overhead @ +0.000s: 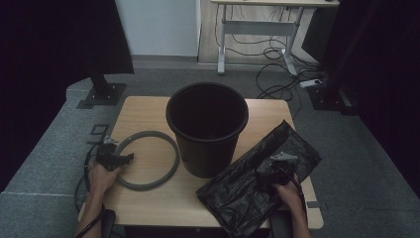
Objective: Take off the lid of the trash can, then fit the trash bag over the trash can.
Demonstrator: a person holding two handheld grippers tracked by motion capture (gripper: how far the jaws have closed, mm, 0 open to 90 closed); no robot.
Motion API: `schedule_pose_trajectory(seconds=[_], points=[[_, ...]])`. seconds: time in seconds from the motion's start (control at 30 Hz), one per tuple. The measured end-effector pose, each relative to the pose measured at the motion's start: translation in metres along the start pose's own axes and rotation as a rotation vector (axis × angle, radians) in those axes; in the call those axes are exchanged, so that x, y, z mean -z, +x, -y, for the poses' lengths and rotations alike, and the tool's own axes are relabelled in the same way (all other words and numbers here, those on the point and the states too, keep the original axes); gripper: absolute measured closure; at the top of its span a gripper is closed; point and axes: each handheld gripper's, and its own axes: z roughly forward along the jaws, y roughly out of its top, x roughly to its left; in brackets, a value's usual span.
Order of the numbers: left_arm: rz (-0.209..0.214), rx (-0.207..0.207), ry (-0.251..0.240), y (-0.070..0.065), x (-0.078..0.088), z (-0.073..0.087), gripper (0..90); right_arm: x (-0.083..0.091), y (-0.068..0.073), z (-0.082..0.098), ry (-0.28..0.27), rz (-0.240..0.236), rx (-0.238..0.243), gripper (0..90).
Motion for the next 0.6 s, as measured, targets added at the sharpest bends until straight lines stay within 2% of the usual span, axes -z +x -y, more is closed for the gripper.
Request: schedule_pose_trajectory(seconds=[0.1,0.43,0.53,0.6], points=[[0.003,-0.002,0.007,-0.0002,-0.0007,-0.0003,0.0,0.0,-0.0001,0.0,0.0,0.0,0.0,0.0],[0.005,-0.004,0.007,0.0001,-0.0008,-0.0004,0.0,0.0,0.0,-0.0002,0.001,0.0,0.0,0.0],[0.006,-0.006,0.007,0.0003,-0.0009,-0.0006,0.0,0.001,0.0004,-0.0025,0.026,0.001,0.002,0.0],[0.005,-0.005,0.007,0.0003,-0.0009,-0.0006,0.0,0.0035,0.0026,-0.0063,0.033,0.003,0.023,0.0]])
